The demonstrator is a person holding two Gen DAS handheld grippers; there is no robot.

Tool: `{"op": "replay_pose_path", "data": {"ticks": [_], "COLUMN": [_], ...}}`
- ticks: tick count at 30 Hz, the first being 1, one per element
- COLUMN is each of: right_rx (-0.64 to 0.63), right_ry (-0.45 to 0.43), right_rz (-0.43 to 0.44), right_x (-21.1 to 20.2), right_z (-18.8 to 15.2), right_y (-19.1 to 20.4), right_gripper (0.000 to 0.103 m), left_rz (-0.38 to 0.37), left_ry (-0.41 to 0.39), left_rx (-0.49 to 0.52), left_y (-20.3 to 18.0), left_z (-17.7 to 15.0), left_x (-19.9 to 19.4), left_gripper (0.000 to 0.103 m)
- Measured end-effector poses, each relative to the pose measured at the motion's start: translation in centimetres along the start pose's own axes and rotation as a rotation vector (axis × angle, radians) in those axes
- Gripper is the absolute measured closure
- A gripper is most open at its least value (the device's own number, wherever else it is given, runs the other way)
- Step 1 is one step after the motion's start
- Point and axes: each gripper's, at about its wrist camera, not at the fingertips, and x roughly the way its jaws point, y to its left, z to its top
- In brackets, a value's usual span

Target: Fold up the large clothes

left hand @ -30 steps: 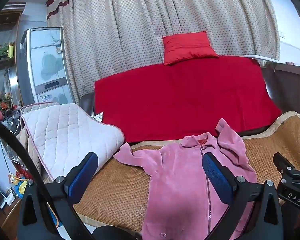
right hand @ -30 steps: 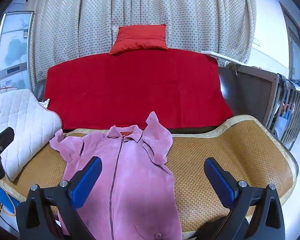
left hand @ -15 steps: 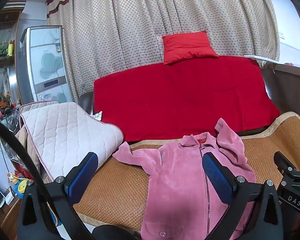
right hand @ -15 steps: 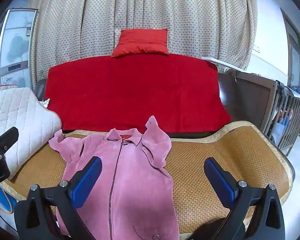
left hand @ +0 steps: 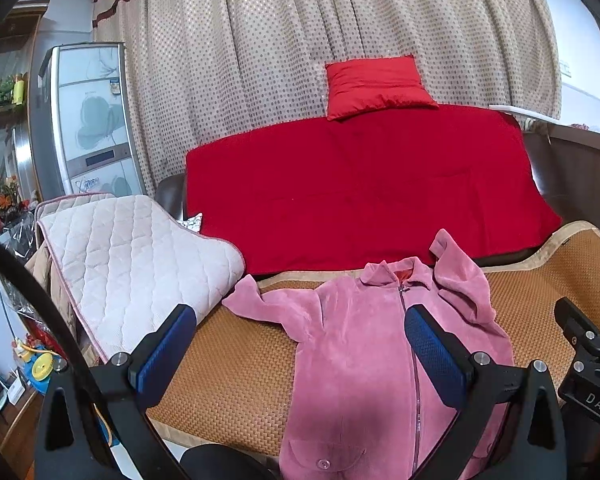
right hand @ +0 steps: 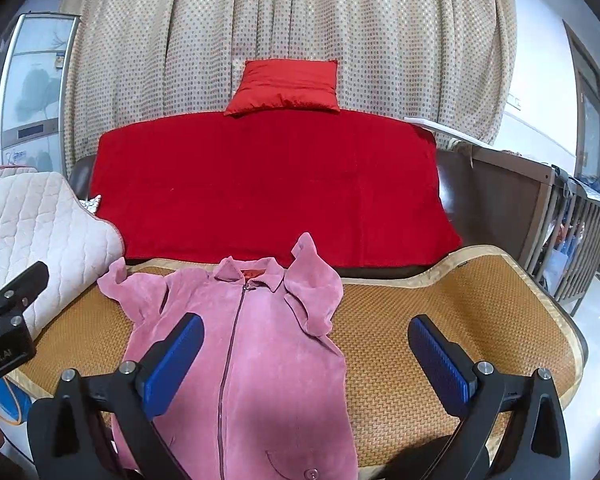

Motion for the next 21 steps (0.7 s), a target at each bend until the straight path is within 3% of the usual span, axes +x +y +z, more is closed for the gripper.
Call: {"op": "replay_pose_path", "data": {"ticks": [21], "right_rx": [-0.005], "right_ry": [-0.002], "right_rz": [0.004], "right_x": [-0.37], "right_z": [0.24], "right_y": [0.22], "right_gripper": [0.000], "left_rz": [-0.033], "left_ry": [0.017], "left_rx": [0.003], "left_y": [-0.05], "left_z": [-0.14], "left_x": [0.56], "left_gripper": [0.000]}}
